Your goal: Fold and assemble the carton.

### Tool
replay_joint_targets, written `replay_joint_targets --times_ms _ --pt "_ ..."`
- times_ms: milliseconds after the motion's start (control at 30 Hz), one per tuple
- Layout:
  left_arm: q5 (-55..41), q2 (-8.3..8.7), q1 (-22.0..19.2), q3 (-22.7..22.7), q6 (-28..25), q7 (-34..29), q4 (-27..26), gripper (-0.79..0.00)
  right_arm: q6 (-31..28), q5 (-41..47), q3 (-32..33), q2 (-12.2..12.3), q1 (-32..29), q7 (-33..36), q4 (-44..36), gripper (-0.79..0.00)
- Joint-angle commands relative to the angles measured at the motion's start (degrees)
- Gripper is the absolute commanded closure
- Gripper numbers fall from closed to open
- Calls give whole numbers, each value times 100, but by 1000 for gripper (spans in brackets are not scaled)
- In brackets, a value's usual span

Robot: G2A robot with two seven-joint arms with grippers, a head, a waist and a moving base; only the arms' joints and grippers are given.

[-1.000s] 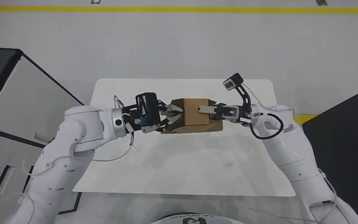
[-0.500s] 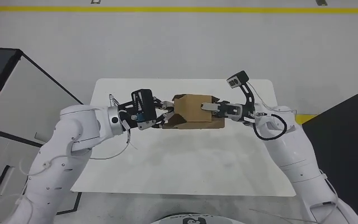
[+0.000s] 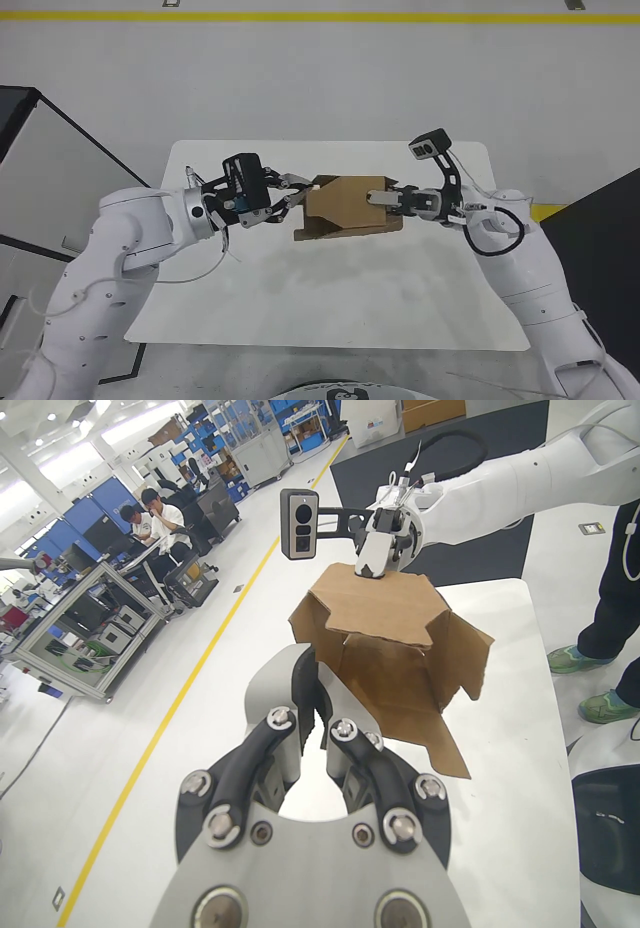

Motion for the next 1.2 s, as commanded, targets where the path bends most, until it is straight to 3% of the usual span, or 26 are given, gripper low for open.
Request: replay_joint_targets --times_ms 0,1167 --pt "18 0 2 5 3 19 4 0 -15 30 -6 1 2 82 -4 0" --pt "58 0 -155 163 -87 57 71 0 267 27 -209 55 80 717 -107 0"
